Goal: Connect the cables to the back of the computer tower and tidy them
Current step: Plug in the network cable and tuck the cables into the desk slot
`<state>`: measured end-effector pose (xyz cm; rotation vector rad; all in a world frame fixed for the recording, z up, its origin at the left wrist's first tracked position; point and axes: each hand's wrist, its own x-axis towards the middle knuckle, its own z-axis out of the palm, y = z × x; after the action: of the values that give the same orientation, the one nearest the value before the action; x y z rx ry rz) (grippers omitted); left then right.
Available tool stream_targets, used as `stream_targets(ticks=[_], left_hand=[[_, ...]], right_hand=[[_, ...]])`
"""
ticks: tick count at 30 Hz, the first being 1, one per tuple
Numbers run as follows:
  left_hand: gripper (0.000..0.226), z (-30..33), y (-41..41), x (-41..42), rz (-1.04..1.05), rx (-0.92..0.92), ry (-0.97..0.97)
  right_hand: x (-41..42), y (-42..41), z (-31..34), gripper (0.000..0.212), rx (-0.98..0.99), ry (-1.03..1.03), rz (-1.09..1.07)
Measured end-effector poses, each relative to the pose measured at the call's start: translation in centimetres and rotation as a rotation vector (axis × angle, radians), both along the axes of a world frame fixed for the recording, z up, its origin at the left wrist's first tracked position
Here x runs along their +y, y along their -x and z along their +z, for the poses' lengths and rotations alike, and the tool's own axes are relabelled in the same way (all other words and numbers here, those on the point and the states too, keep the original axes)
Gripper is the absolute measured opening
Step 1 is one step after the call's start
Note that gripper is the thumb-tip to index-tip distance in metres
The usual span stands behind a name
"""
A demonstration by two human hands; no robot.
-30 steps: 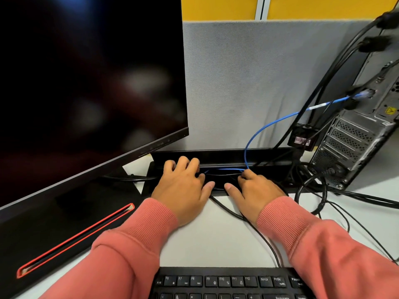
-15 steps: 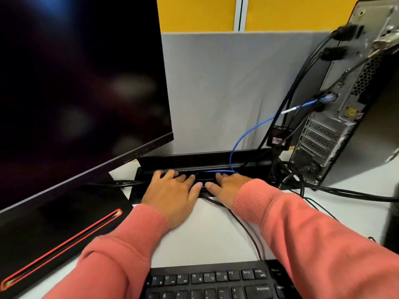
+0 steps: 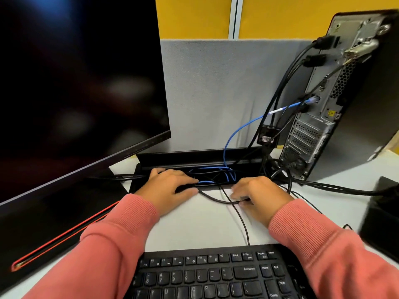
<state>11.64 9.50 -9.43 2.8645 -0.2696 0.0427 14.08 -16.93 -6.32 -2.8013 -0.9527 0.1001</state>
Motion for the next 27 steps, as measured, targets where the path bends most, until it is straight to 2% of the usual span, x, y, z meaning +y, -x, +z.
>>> stream_targets(ticks=[2,6,11,15,18,20,23,27], left_hand=[[0.038,-0.3,-0.5,0.2,-0.007,-0.082,-0.007],[0.041,-0.6,-1.0,0.2,0.014,-0.121,-0.037],[0.048,-0.9,-1.3,-0.2,0.078,-0.053,-0.136],[0.048,-1.2,-1.5,0.0,0.073,-0.062,-0.138],[0.045,-1.3,-1.6,0.0,0.059,-0.078,-0.115],[0.045,-1.3,-1.5,0.0,0.051,-0.083,-0.117],[0.047,-1.3,-1.4,0.0,0.04,-0.046,-0.108],[0.053,-1.2,-1.5,-0.3,0.04,-0.001,-0.107]], right_hand=[[0.3,0.1,0.1,0.025,-0.039,0.0,-0.002],[1.2,-0.2,0.1,0.028,-0.282,0.159,-0.036],[3.6,-1.1,1.0,0.027,-0.19,0.237,-0.15],[4.8,-3.1,1.0,0.035,-0.129,0.219,-0.228],[5.1,-3.8,1.0,0.027,-0.059,0.217,-0.28],[5.3,-4.0,0.8,0.021,0.0,0.235,-0.29],[5.3,-3.9,0.4,0.032,0.041,0.365,-0.26],[5.7,-3.6,0.8,0.034,0.066,0.423,-0.227]])
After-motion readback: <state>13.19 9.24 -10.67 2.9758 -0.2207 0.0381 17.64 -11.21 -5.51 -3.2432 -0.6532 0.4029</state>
